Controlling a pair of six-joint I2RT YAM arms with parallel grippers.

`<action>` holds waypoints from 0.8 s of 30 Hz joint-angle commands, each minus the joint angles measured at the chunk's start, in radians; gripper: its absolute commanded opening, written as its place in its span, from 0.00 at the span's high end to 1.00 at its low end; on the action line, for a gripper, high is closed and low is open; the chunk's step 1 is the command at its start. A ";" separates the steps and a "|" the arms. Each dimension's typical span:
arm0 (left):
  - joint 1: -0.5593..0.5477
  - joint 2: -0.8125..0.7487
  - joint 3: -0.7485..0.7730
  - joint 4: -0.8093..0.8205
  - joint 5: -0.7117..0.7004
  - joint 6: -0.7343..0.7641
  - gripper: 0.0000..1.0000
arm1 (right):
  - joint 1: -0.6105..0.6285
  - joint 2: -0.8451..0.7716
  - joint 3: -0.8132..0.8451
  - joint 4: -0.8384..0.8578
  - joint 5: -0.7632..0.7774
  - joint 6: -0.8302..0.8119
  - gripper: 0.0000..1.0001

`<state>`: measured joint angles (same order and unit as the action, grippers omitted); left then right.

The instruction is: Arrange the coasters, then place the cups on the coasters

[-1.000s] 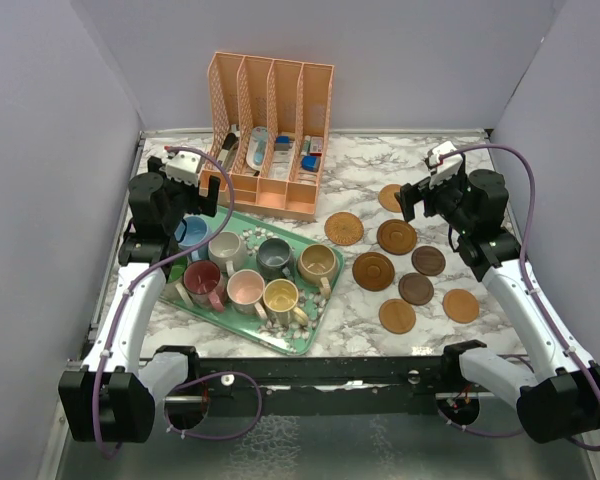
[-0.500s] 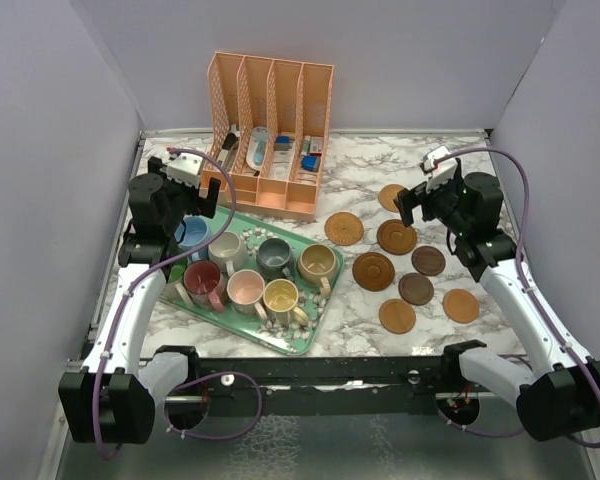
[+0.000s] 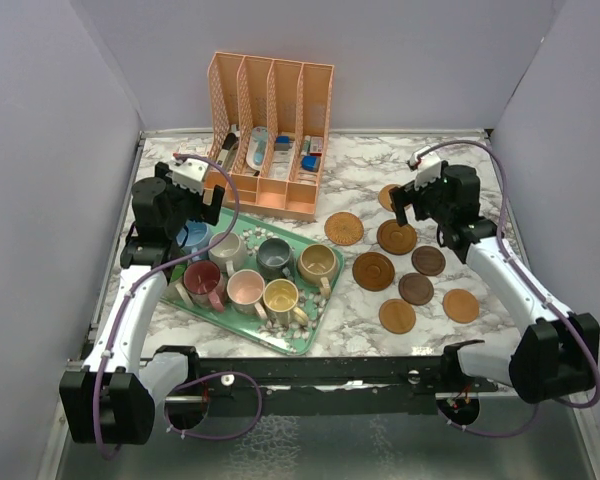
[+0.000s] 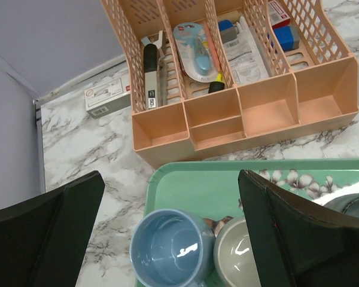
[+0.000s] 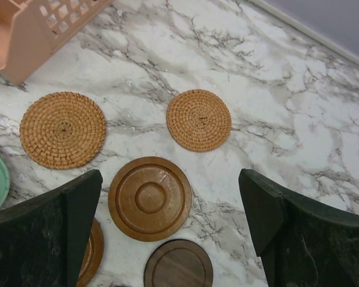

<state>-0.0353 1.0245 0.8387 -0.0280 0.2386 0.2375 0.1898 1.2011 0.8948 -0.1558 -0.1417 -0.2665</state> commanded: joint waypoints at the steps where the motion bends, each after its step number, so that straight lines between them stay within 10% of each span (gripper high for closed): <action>1: -0.008 -0.016 -0.020 0.014 0.061 -0.009 0.01 | -0.003 0.072 0.049 -0.010 0.020 0.003 0.00; 24: -0.009 -0.009 -0.058 0.027 0.115 -0.017 0.01 | 0.223 0.617 0.337 -0.088 0.018 -0.081 0.02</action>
<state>-0.0414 1.0206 0.7925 -0.0307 0.3260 0.2256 0.3767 1.7428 1.1717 -0.2199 -0.1829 -0.2947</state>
